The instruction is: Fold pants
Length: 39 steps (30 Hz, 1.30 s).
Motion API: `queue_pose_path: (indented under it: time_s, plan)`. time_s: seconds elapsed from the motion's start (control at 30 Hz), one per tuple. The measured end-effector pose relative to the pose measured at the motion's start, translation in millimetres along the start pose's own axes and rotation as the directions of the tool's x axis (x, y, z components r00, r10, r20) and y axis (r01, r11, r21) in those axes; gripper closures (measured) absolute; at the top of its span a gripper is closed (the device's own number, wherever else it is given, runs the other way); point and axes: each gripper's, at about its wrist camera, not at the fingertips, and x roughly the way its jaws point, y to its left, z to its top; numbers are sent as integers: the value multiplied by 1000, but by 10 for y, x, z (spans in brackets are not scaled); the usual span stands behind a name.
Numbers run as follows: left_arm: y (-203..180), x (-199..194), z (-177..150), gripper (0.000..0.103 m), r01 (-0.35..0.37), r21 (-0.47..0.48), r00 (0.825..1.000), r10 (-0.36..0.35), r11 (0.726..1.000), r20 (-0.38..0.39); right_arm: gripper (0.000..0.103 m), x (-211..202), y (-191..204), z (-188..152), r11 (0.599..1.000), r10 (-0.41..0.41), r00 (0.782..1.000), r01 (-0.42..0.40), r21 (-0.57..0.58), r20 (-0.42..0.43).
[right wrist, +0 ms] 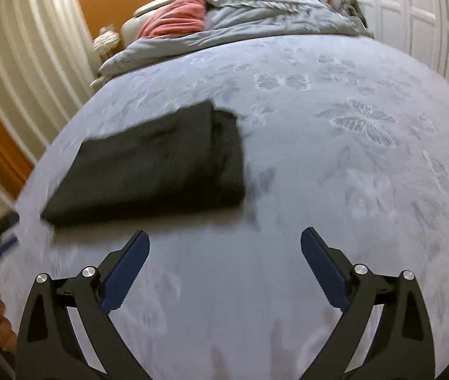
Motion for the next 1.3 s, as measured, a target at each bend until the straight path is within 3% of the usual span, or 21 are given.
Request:
queue_pose_path:
  time_s: [0.1,0.2,0.23,0.27,0.3,0.33,0.37,0.43,0.6,0.67,0.7,0.73,0.77,0.83,0.87,0.93,0.97,1.03,1.13,1.23,1.3]
  plan:
    - [236,372,217,12,18,-109,997,-26,994,-76,9,295,-47,282,999,-44,998,44,-4,-36]
    - [304,726,279,12,8,-110,991,-23,994,-132,9,717,-115,416,999,-42,991,45,23,-124]
    - [273,752,282,14,8,-79,995,-16,997,-101,9,836,-137,419,999,-11,989,18,46,-151]
    - [208,755,290,27,10,-34,997,-13,999,-76,9,930,-162,411,997,30,986,-17,76,-166]
    - [148,790,299,49,25,0,995,-25,1000,-97,18,1014,-161,388,992,88,981,-71,107,-172]
    - [93,853,299,82,39,26,989,-35,999,-141,55,1057,-95,373,992,113,979,-101,79,-169]
    - [42,825,307,88,35,40,991,-30,999,-130,67,1061,-33,375,990,140,975,-134,47,-170]
    - [-18,684,358,90,55,51,993,-49,997,-111,76,951,128,450,989,145,976,-146,5,-164]
    - [10,130,398,89,118,37,989,-115,992,-89,76,247,128,558,968,250,963,-251,6,-103]
    - [109,277,217,87,25,46,986,-17,999,-163,65,299,17,391,975,219,965,-222,-6,-144]
    - [125,407,133,87,-46,71,978,59,996,-200,62,518,-63,190,990,132,961,-142,-24,-244]
    - [160,497,38,85,-120,97,965,139,988,-222,44,639,-131,66,996,66,956,-79,-35,-284]
    - [159,472,29,84,-116,96,968,135,989,-212,42,574,-211,35,996,85,967,-86,8,-238]
    - [35,202,46,85,-106,132,984,123,986,-130,58,340,-206,94,998,58,980,-57,13,-190]
    - [-54,41,49,81,-93,168,992,105,981,-68,59,168,-161,115,999,41,991,-44,-19,-130]
    - [-171,-108,22,69,-131,213,991,130,968,19,87,-100,13,121,993,37,998,-42,-113,-49]
    - [-206,-83,-2,67,-144,226,990,141,963,29,91,-100,63,127,991,50,998,-55,-126,-50]
    - [-245,145,-60,67,-165,242,985,174,956,-17,97,27,151,87,988,61,995,-71,-135,-79]
    - [-217,425,-174,66,-229,269,966,252,936,-56,97,527,66,-20,988,-40,985,14,-155,-165]
    - [-248,338,-197,67,-225,257,969,243,940,-39,96,321,95,100,996,0,989,-12,-84,-145]
    - [-214,254,-234,67,-217,265,972,232,940,-29,96,89,282,121,985,12,998,-22,-169,-59]
